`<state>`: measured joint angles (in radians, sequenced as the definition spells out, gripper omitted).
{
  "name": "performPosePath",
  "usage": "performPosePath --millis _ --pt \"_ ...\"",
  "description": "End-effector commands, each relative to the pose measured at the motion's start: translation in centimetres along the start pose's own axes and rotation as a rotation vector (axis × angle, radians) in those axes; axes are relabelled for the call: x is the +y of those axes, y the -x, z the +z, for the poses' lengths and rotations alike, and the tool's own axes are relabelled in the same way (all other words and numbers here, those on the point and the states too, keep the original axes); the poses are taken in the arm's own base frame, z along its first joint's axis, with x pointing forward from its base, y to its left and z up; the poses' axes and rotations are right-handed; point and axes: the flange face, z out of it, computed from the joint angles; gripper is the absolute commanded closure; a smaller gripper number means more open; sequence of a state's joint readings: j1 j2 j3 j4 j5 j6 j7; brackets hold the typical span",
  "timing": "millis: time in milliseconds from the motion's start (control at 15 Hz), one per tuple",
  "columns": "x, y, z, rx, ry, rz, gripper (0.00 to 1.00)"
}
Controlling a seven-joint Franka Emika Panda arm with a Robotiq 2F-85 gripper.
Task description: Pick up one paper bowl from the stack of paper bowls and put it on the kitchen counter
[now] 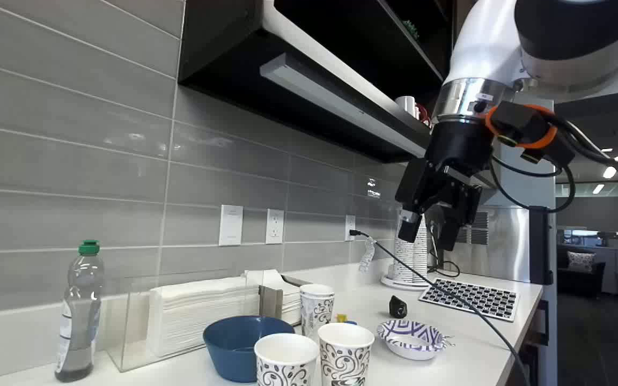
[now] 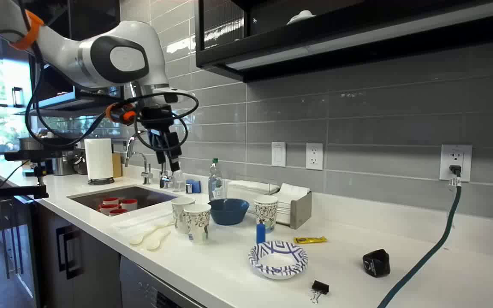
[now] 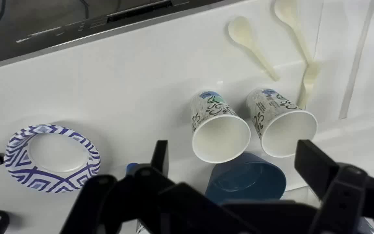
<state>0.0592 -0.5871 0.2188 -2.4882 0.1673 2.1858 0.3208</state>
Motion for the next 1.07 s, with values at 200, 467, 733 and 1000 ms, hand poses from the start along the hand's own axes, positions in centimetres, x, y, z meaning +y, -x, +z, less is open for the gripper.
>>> performPosePath --millis 200,467,733,1000 --pt "0.0 0.0 -0.1 -0.001 0.001 0.0 0.0" --pt "0.0 0.0 -0.1 -0.001 0.001 0.0 0.0" --pt "4.9 -1.7 -0.4 0.05 0.01 0.159 0.0" --pt "12.9 -4.6 0.8 0.104 0.002 0.316 0.0"
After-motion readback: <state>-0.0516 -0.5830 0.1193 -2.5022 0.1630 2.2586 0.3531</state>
